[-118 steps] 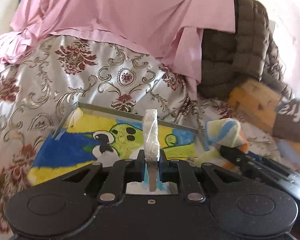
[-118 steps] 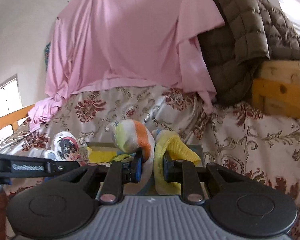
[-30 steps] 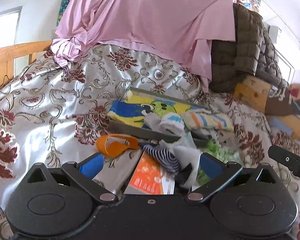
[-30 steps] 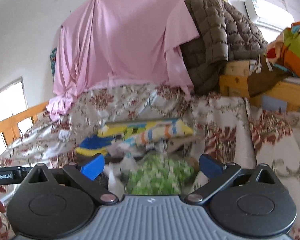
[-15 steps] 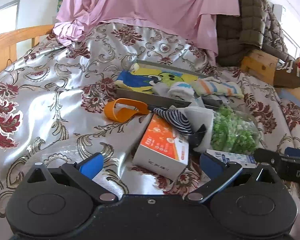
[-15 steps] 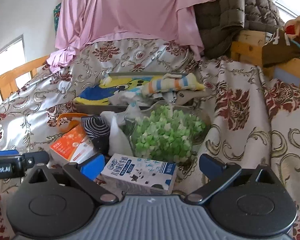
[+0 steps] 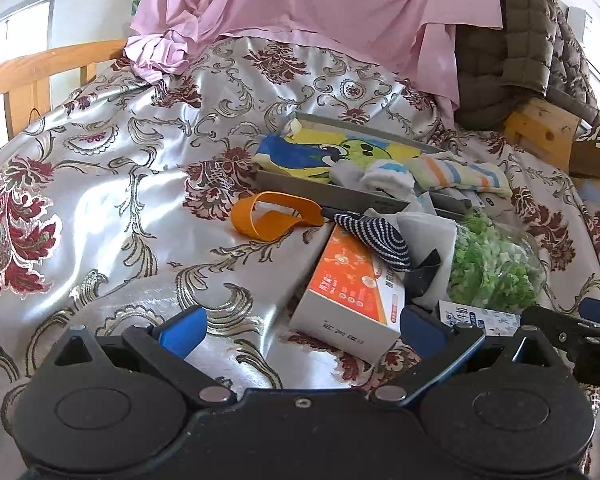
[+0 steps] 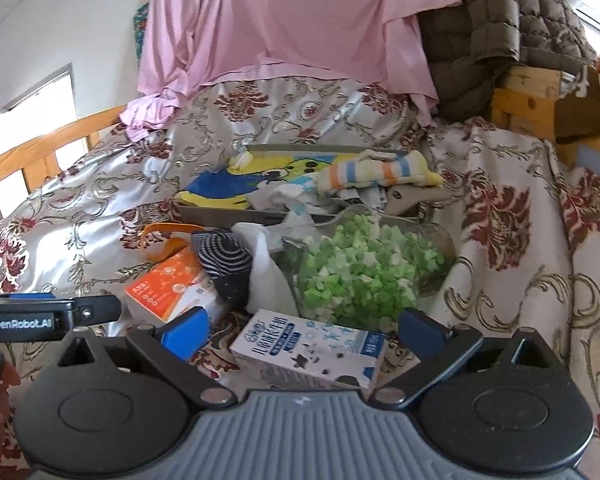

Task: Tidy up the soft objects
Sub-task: 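Move both grippers back from the tray to the pile, then grasp the navy striped sock with the left gripper while the right gripper grasps a white cloth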

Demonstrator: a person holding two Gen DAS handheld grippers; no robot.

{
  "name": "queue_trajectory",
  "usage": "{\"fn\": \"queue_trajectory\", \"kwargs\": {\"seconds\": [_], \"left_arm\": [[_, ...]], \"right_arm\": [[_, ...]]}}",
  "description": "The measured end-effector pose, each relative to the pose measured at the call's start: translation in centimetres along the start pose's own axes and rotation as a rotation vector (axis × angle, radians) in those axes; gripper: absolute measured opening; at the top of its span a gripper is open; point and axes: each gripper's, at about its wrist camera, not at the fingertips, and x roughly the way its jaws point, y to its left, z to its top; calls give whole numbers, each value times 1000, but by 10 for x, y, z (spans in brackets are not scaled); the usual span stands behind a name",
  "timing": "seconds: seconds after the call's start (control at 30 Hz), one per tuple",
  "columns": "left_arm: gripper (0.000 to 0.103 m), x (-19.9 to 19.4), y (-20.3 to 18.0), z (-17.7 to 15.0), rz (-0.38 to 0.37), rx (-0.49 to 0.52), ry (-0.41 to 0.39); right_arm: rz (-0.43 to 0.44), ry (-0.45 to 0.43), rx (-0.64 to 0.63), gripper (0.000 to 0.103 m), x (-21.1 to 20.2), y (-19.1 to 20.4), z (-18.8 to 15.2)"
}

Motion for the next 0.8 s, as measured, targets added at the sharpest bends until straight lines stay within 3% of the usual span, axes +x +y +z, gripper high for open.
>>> {"fn": "queue_trajectory", "kwargs": {"seconds": [0.4,0.8], "left_arm": [[102,-1,2,14,13,16,-27],[102,25,5,40,-4,47,-18]], "right_arm": [[43,-16,-27,103,3,9,4],[205,-62,-172,103,28,40,7]]}}
